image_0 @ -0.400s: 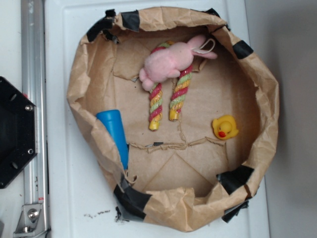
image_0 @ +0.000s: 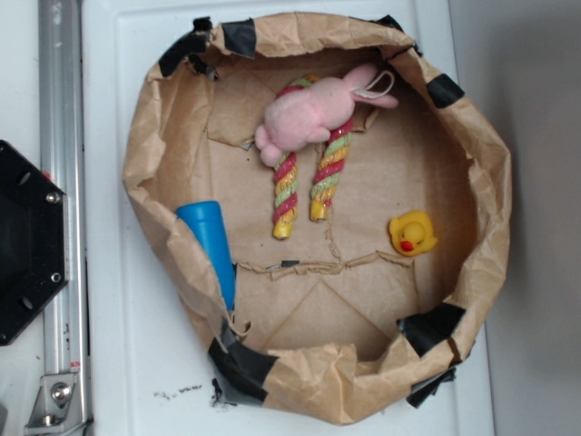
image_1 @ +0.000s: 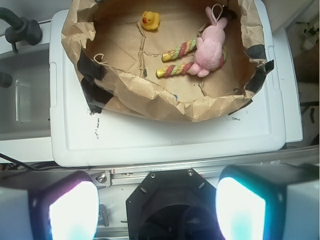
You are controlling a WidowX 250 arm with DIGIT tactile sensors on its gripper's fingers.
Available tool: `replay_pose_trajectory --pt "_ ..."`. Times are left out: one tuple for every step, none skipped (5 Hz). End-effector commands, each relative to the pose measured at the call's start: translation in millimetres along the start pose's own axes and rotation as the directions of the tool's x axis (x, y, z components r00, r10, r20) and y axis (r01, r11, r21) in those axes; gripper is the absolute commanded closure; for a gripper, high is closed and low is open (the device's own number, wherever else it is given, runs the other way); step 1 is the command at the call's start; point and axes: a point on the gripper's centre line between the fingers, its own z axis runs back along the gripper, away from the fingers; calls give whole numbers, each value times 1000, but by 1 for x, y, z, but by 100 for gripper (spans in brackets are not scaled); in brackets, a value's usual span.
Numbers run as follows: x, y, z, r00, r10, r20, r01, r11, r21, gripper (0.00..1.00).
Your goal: Grab the yellow duck.
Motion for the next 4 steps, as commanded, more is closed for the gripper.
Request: replay_pose_trajectory --pt "86 24 -43 986 96 135 -98 995 5 0" --pt "121 30 -75 979 119 164 -129 990 57 0" --pt "153 36 -120 950 249 189 -263 963 56 0" --pt "175 30 -146 934 305 184 -322 944 71 0"
